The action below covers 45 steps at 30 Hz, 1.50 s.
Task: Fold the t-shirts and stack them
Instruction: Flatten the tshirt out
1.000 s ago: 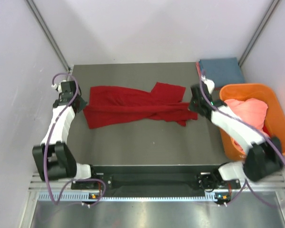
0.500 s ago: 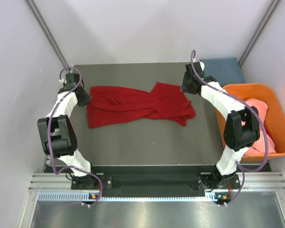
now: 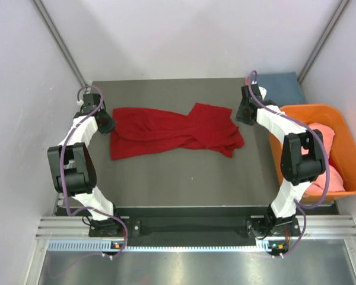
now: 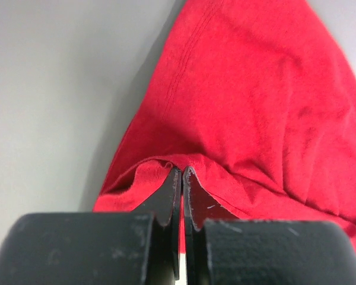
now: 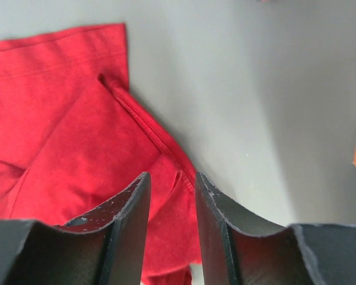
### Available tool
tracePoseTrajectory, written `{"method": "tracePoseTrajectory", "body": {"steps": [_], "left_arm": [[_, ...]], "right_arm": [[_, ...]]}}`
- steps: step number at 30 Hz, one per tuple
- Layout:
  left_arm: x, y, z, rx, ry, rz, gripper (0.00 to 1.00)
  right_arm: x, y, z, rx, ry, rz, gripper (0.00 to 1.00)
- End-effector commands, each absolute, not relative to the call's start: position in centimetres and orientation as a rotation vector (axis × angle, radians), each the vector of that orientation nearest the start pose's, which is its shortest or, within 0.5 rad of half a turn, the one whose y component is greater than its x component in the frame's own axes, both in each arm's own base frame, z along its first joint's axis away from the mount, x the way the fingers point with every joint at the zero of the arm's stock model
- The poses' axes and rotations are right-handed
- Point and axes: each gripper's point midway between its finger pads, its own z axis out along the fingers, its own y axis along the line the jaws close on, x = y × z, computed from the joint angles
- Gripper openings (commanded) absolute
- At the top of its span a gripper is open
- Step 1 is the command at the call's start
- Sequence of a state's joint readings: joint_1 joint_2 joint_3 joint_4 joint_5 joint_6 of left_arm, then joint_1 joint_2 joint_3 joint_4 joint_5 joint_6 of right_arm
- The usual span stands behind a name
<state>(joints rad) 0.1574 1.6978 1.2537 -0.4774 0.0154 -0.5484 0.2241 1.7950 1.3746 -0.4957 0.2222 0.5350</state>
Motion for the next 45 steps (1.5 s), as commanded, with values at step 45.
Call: {"method": "tracePoseTrajectory", "body": {"steps": [45], "left_arm": [[42.6,3.3,12.9,-0.809,2.273,-0.278,0.0]], "right_arm": [[45.8,8.8,7.6,0.732,2.269,0.217,0.0]]}}
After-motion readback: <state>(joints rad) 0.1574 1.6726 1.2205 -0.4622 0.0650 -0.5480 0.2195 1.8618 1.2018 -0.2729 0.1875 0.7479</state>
